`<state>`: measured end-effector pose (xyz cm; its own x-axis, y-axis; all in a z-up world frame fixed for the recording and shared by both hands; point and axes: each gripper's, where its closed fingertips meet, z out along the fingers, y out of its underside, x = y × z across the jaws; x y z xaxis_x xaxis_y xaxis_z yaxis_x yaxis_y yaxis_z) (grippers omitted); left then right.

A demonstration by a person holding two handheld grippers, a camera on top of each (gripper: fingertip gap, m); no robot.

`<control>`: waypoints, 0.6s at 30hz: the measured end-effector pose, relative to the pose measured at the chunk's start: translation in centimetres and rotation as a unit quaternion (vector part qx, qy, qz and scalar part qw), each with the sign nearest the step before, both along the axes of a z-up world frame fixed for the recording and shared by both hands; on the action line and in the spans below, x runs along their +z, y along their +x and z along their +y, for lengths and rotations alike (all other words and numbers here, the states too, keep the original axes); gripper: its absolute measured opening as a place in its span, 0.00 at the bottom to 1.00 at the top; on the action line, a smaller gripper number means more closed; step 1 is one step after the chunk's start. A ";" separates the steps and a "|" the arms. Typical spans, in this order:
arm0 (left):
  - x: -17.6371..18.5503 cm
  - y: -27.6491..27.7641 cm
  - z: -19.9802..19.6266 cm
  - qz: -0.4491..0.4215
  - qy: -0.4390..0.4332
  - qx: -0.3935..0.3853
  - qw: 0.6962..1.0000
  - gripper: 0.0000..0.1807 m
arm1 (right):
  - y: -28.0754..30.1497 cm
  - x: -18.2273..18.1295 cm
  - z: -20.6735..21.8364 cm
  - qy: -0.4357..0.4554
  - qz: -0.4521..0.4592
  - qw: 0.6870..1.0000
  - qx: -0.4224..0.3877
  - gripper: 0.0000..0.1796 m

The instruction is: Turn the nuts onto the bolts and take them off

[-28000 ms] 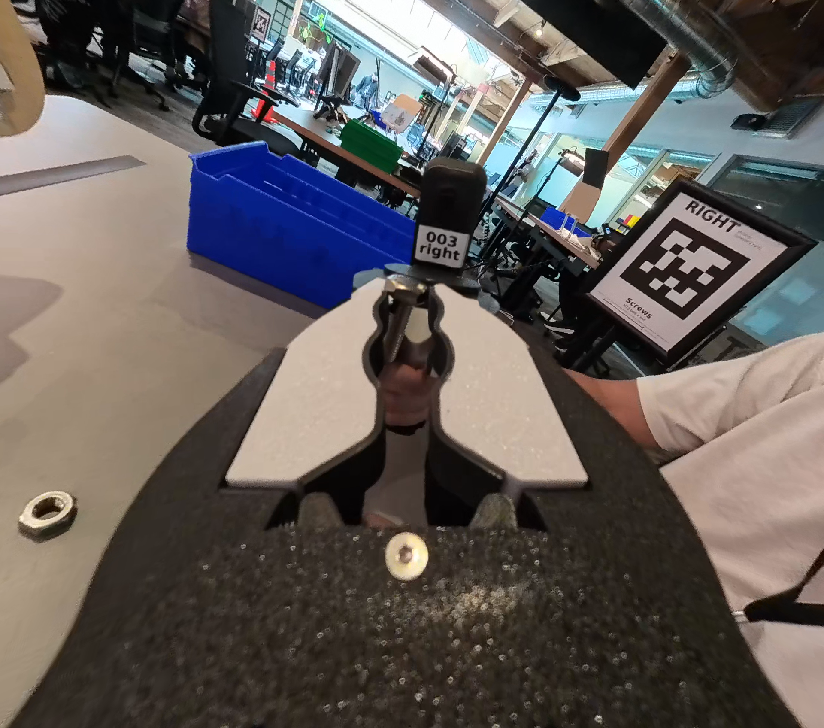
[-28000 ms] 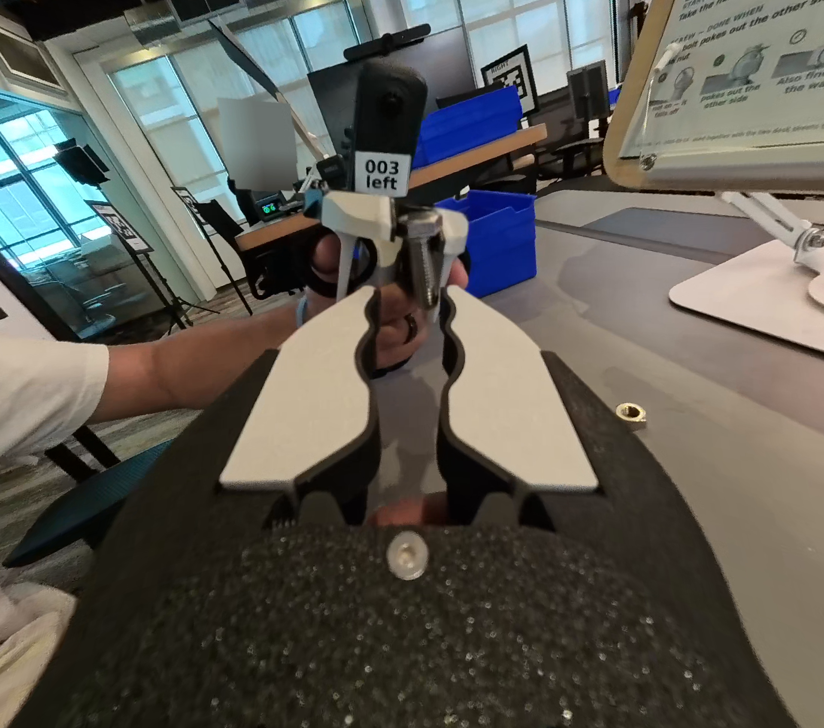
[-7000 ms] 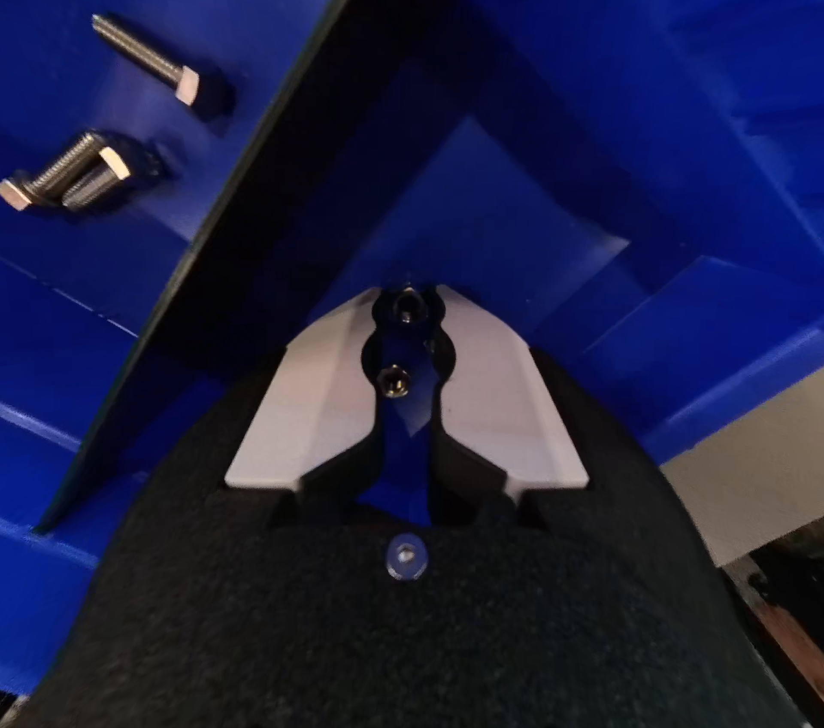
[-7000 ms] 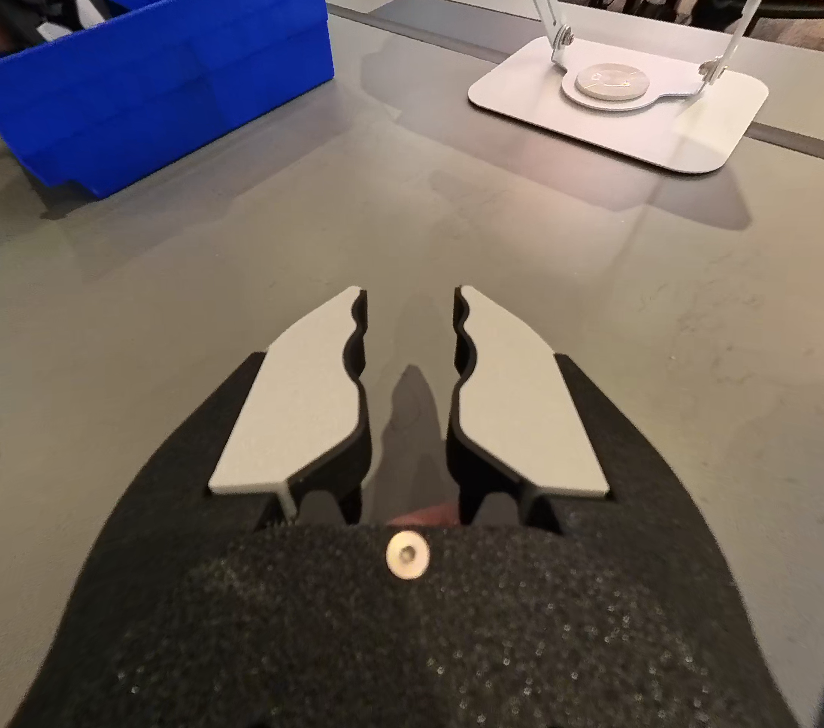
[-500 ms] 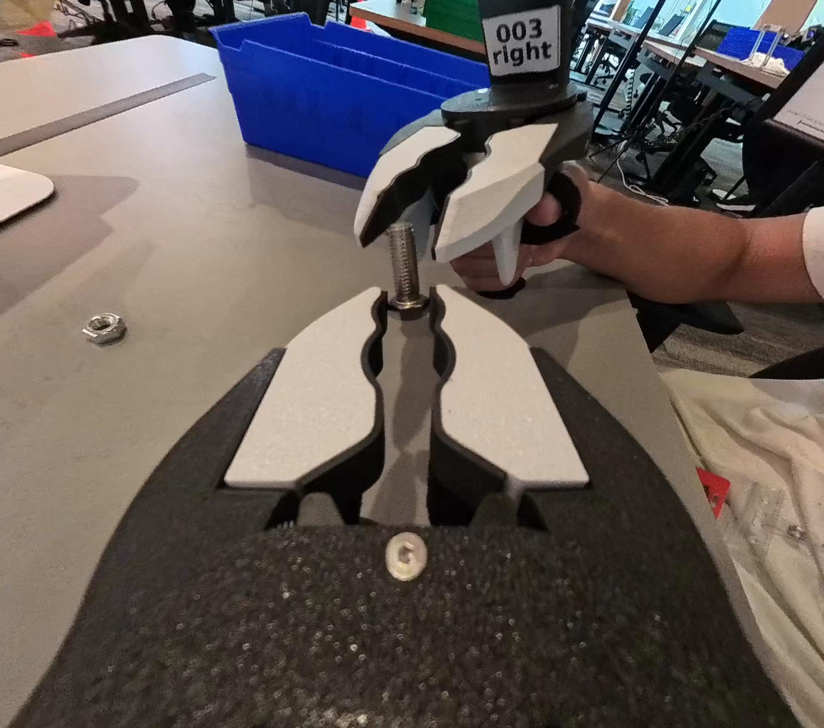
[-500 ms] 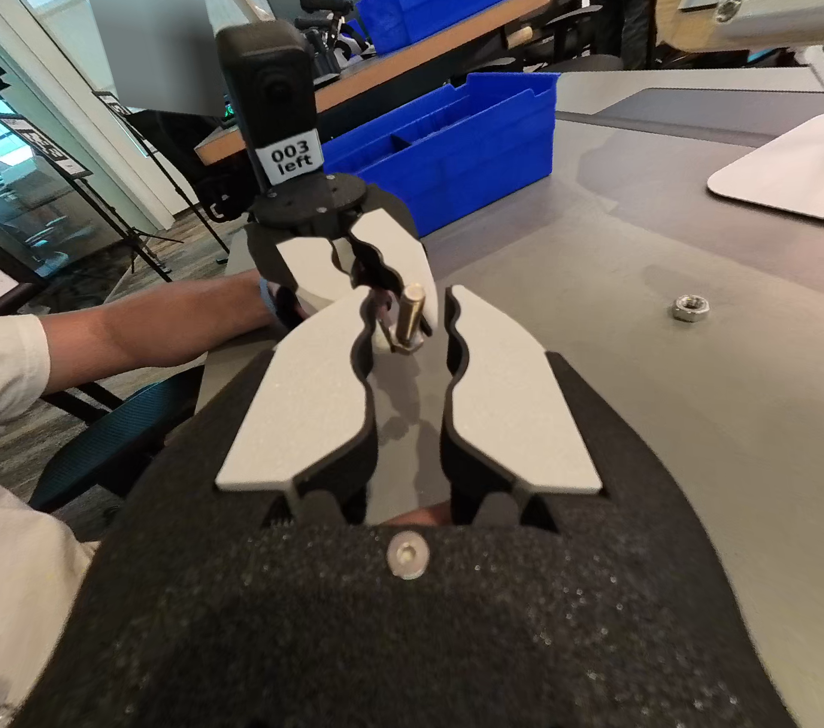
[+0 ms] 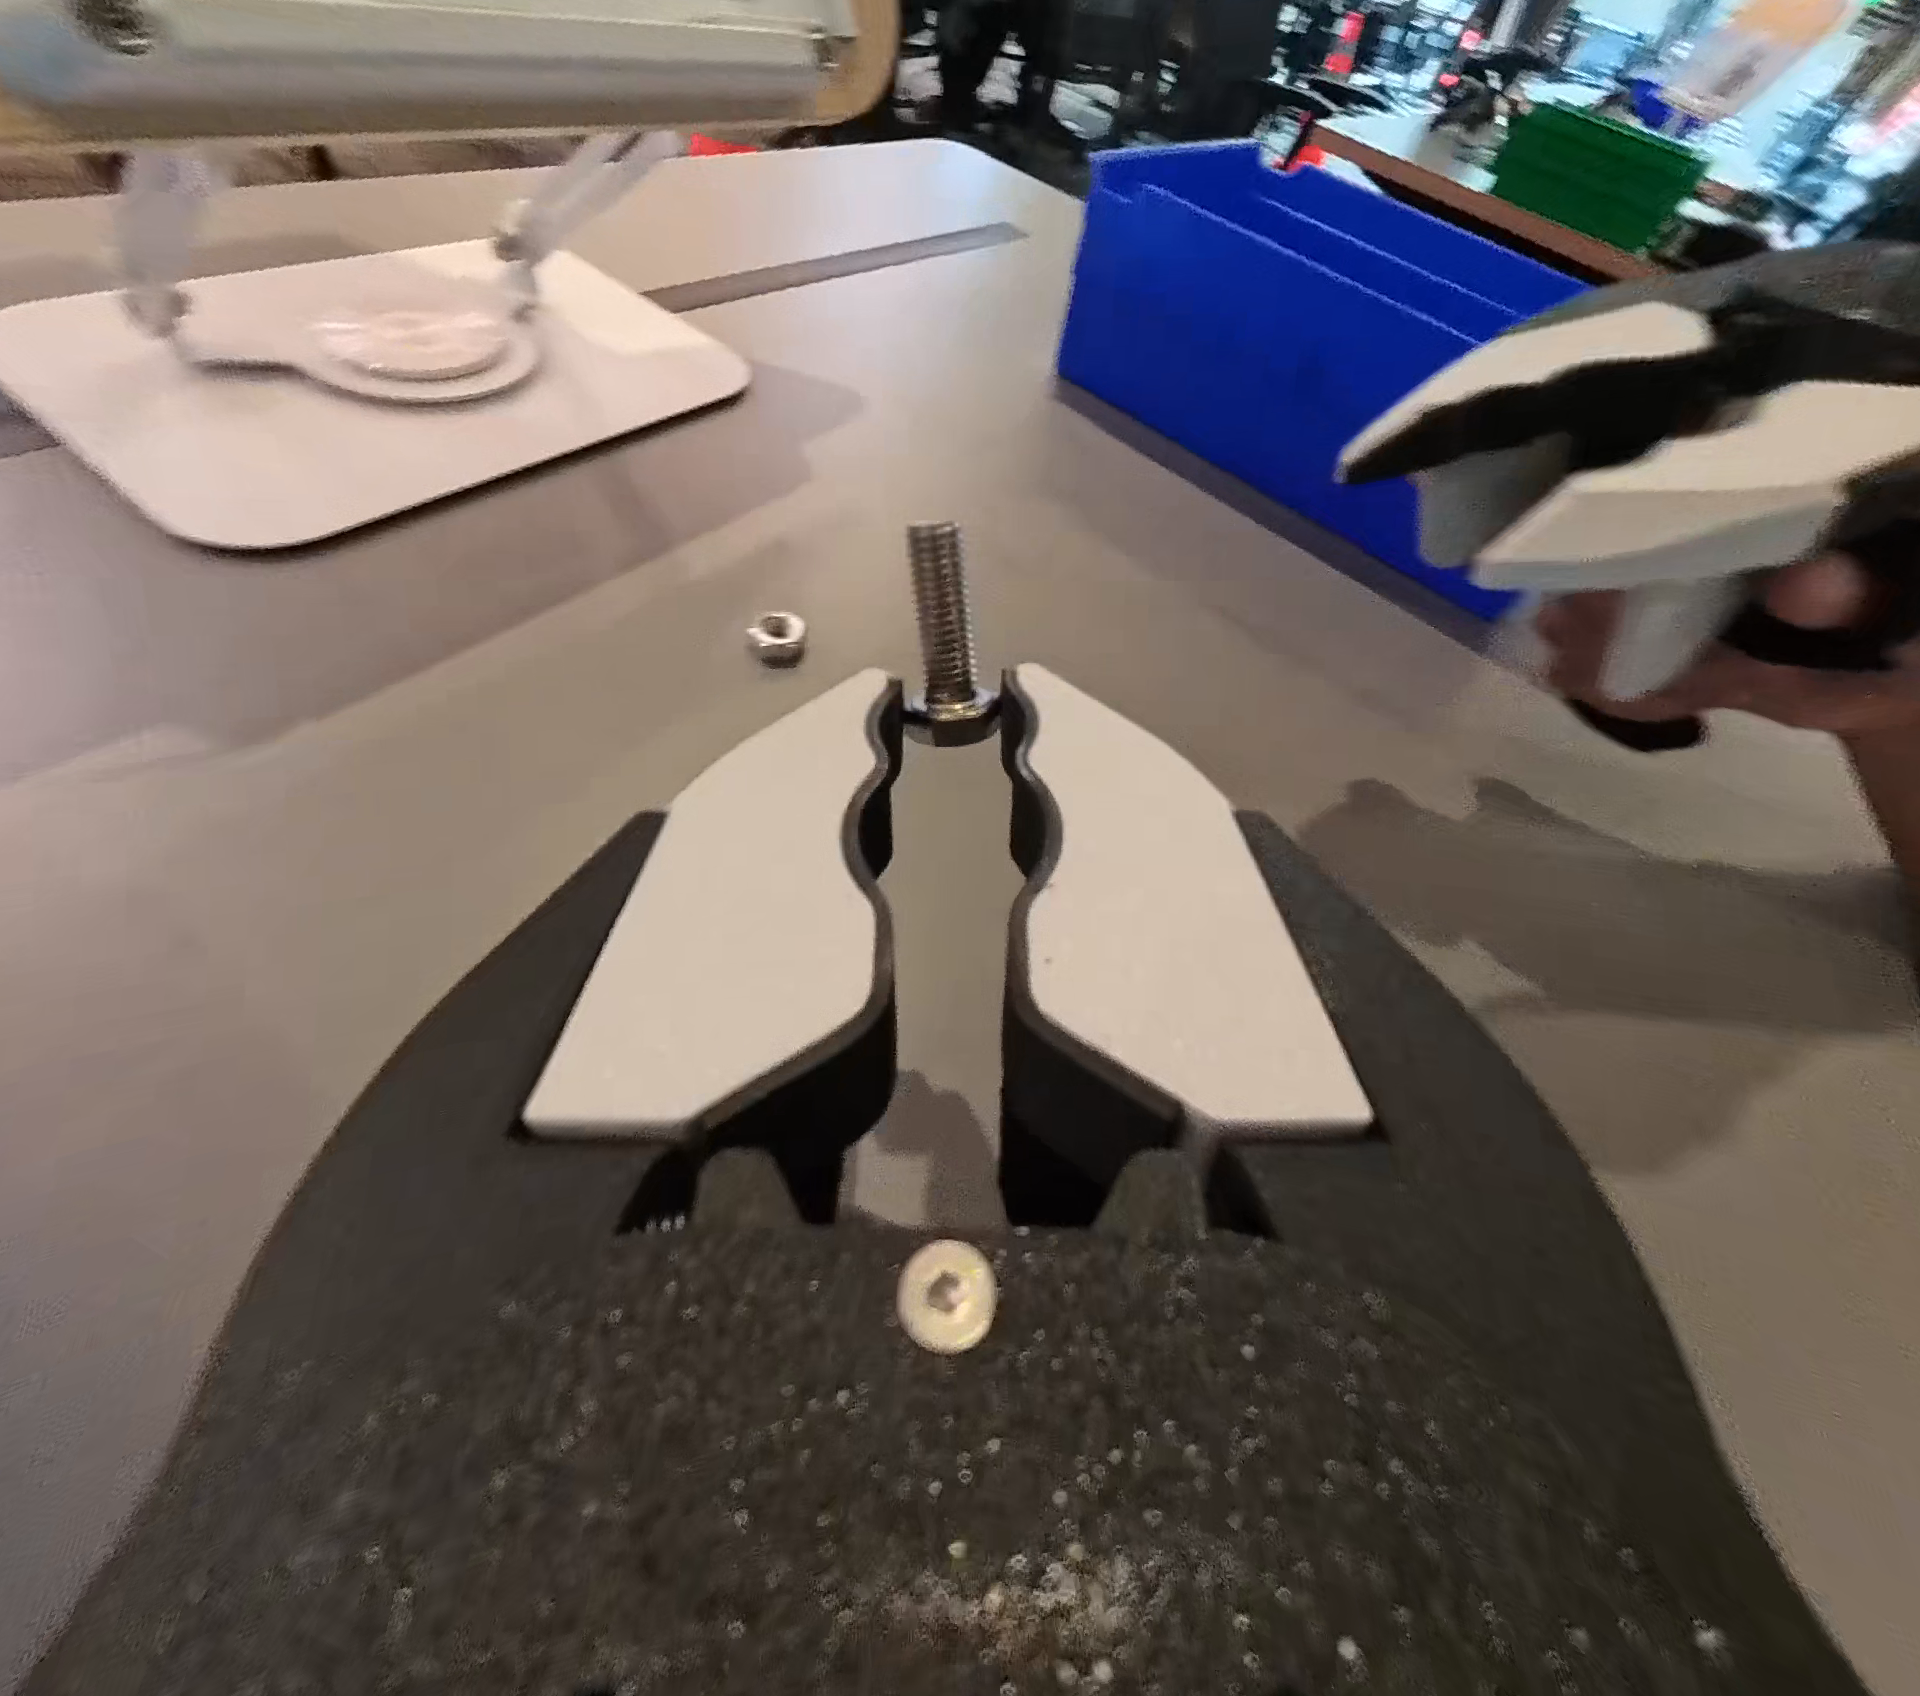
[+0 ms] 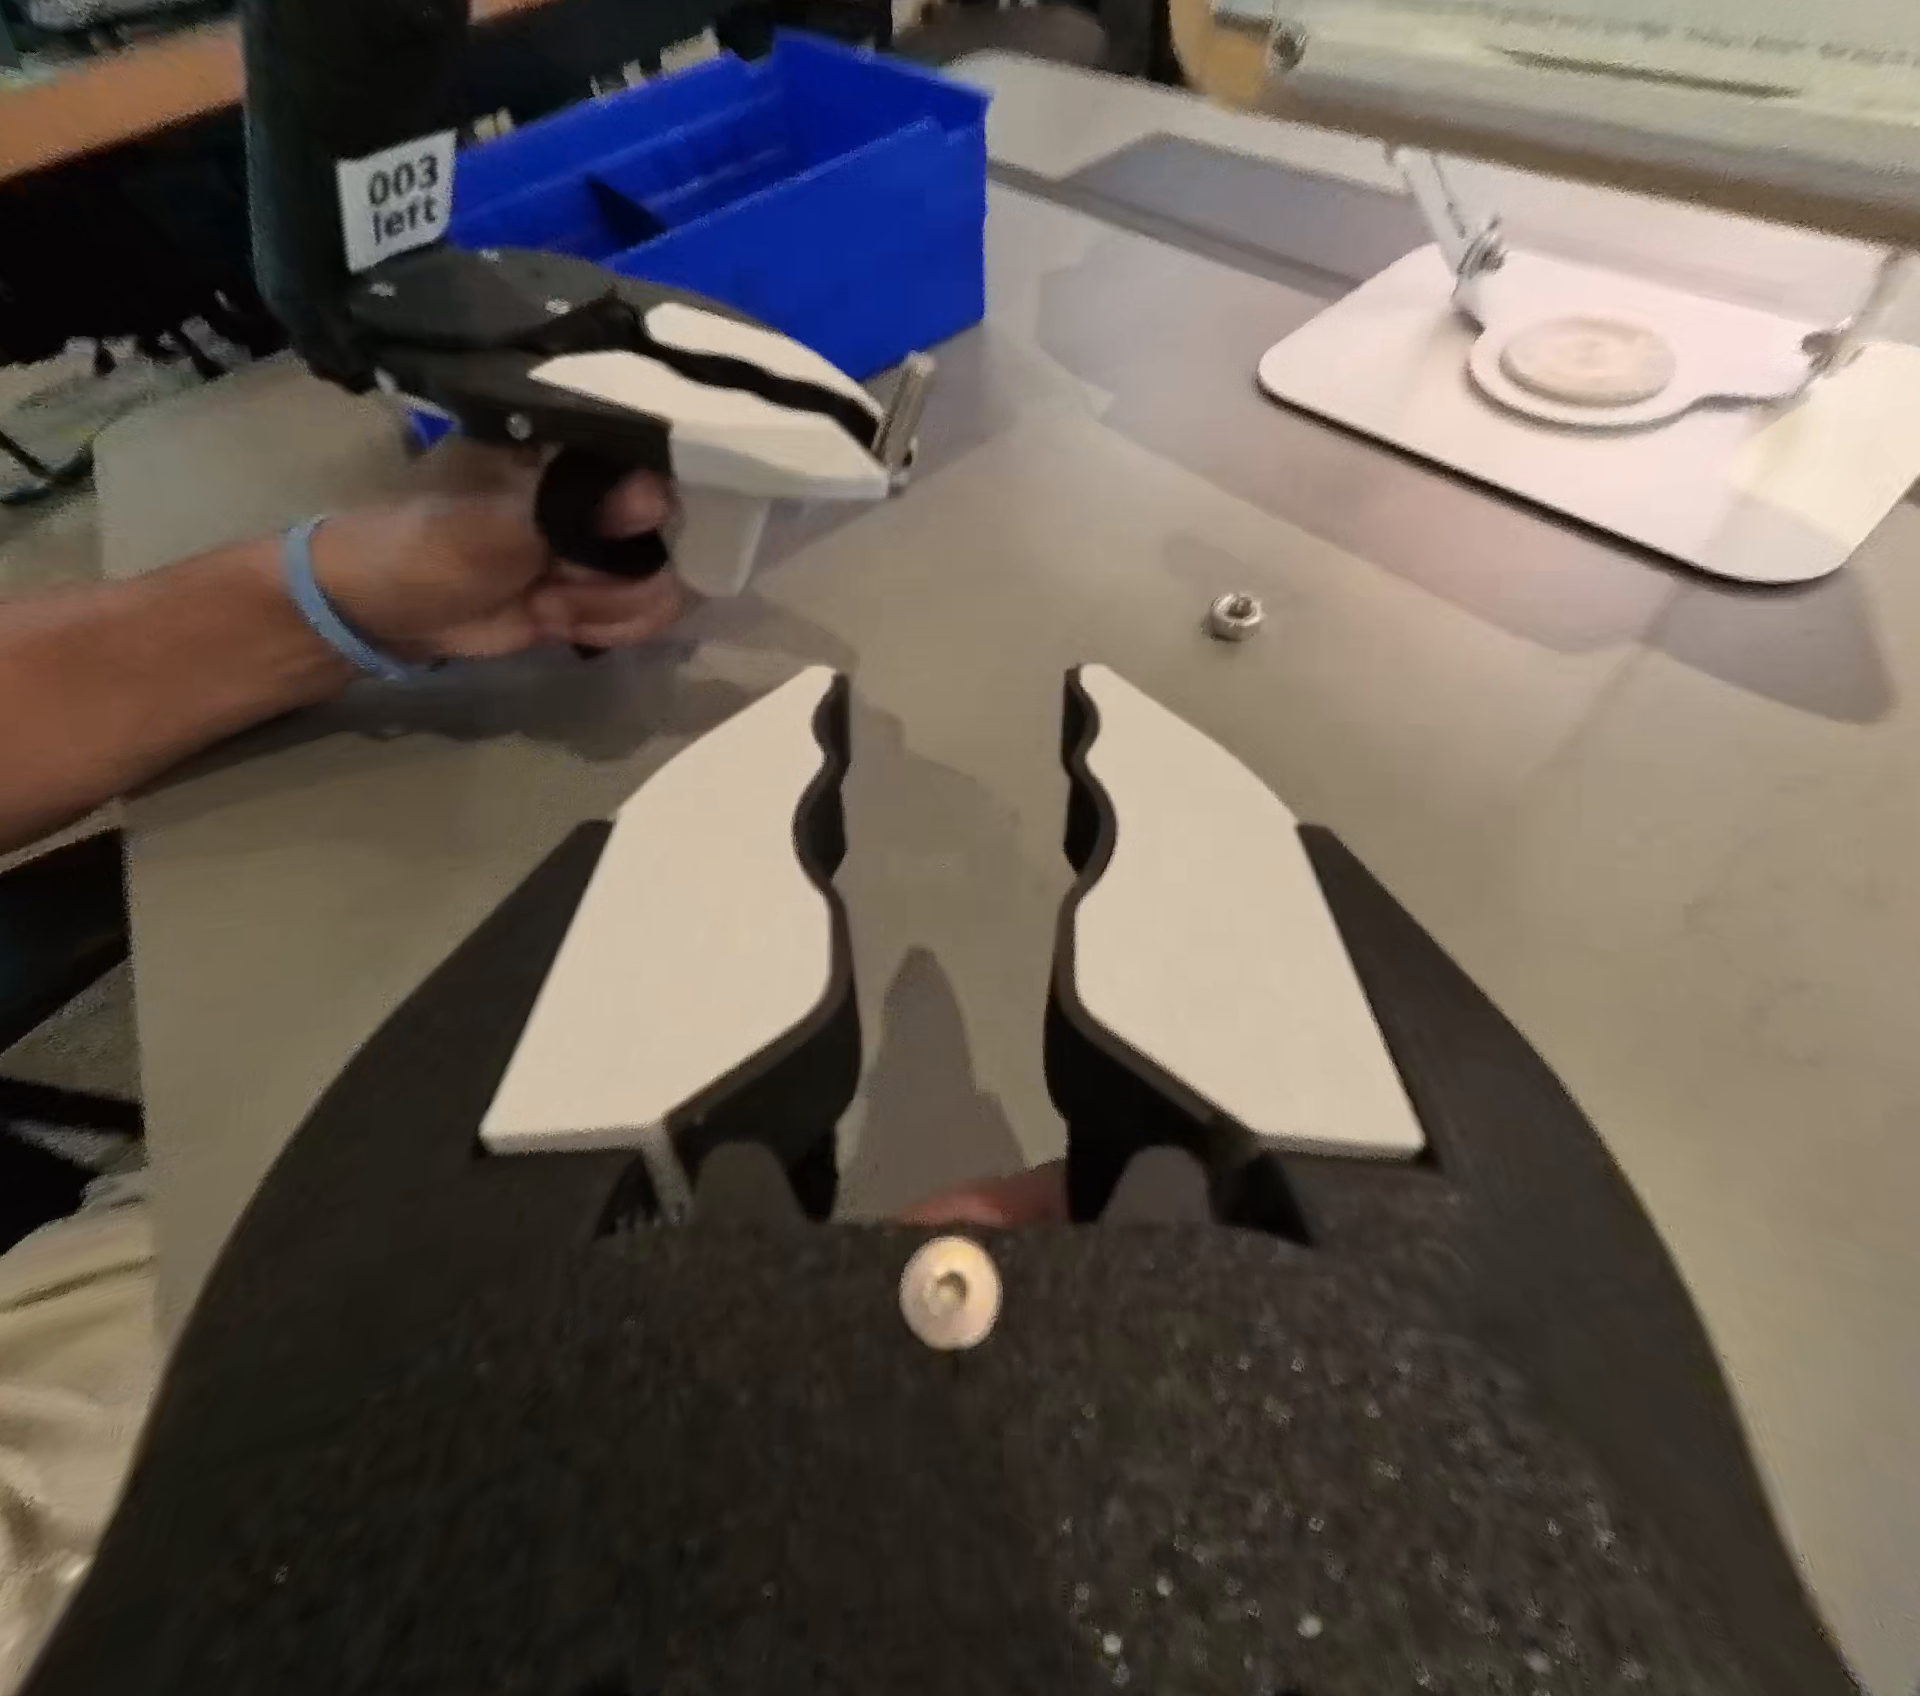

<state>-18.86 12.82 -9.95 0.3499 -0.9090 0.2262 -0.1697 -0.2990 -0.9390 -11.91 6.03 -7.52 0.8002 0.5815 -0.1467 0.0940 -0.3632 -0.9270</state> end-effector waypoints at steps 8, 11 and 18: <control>-0.1 -1.3 2.0 -0.001 -0.006 0.056 0.998 0.10 | -1.0 5.5 -1.4 -0.040 0.227 0.972 0.057 0.17; -0.5 -1.7 2.8 0.013 -0.009 0.083 0.996 0.10 | -0.6 1.8 -1.0 -0.072 0.141 0.987 0.030 0.20; -1.3 -5.3 6.4 0.058 0.000 0.186 0.981 0.10 | 1.2 -1.6 6.0 -0.059 -0.196 0.978 0.025 0.20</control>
<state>-24.19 19.25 -11.25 0.6809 -0.7134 0.1655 -0.1543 -0.3606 -0.9199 -10.70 12.08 -9.07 0.7793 0.6190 0.0981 0.4550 -0.4511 -0.7678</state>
